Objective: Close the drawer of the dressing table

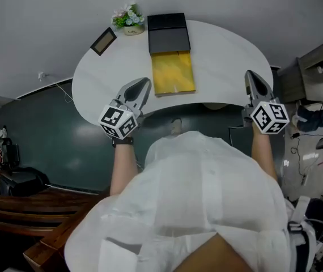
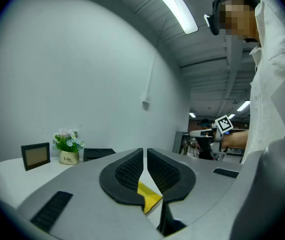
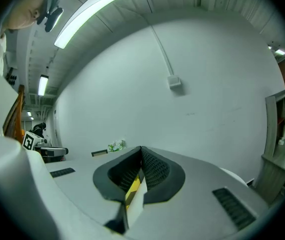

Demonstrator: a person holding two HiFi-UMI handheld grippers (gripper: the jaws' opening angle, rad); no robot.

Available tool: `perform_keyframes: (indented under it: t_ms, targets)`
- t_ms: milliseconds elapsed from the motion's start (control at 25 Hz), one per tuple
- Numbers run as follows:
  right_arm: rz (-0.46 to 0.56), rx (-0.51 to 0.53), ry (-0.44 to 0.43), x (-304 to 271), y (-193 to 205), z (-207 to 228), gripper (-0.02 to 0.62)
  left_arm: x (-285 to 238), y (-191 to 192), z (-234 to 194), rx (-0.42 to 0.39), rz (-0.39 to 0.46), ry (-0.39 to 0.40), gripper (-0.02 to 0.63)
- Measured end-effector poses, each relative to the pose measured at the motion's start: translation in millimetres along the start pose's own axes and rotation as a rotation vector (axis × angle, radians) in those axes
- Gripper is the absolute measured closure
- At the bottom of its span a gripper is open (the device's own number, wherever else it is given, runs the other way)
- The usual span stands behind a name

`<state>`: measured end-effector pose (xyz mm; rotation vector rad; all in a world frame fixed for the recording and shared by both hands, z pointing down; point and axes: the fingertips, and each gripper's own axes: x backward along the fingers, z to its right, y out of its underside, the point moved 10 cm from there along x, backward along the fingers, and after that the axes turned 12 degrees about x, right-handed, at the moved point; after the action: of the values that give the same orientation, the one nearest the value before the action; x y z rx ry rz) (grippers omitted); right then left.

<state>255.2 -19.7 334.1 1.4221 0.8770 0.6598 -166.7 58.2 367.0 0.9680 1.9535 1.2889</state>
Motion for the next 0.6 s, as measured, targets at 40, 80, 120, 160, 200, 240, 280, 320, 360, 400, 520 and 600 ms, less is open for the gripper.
perform_keyframes:
  t_ms: [40,80,120,160,200,240,280,320,360,400,520,600]
  targets:
    - [0.0,0.001,-0.001,-10,-1,0,0.586,-7,0,-6,-0.023,-0.031,0.02,0.588]
    - [-0.002,0.003,-0.002,-19,-2,-1,0.586,-13,1,-12,-0.043,-0.063,0.037,0.588]
    - [-0.006,0.004,-0.005,-27,-3,-2,0.586,-19,2,-17,-0.059,-0.096,0.051,0.588]
    - [-0.011,0.004,-0.008,-36,-3,-3,0.586,-25,4,-22,-0.066,-0.126,0.063,0.588]
    - [-0.016,0.003,-0.013,-45,-3,-4,0.585,-31,6,-29,-0.065,-0.152,0.076,0.588]
    - [-0.023,0.003,-0.018,-55,-2,-5,0.586,-38,9,-36,-0.059,-0.176,0.09,0.588]
    - [-0.03,0.001,-0.025,-65,-1,-6,0.586,-45,12,-43,-0.051,-0.2,0.105,0.586]
    - [-0.039,0.0,-0.032,-75,0,-7,0.585,-52,15,-49,-0.045,-0.226,0.121,0.584]
    - [-0.048,-0.002,-0.041,-83,2,-9,0.584,-58,19,-54,-0.041,-0.256,0.139,0.578]
    - [-0.057,-0.003,-0.05,-91,3,-11,0.584,-64,22,-58,-0.039,-0.289,0.159,0.567]
    - [-0.082,-0.005,-0.072,-113,6,-15,0.584,-83,35,-67,-0.043,-0.401,0.232,0.497]
    - [-0.094,-0.003,-0.081,-127,7,-17,0.585,-96,44,-71,-0.072,-0.49,0.277,0.479]
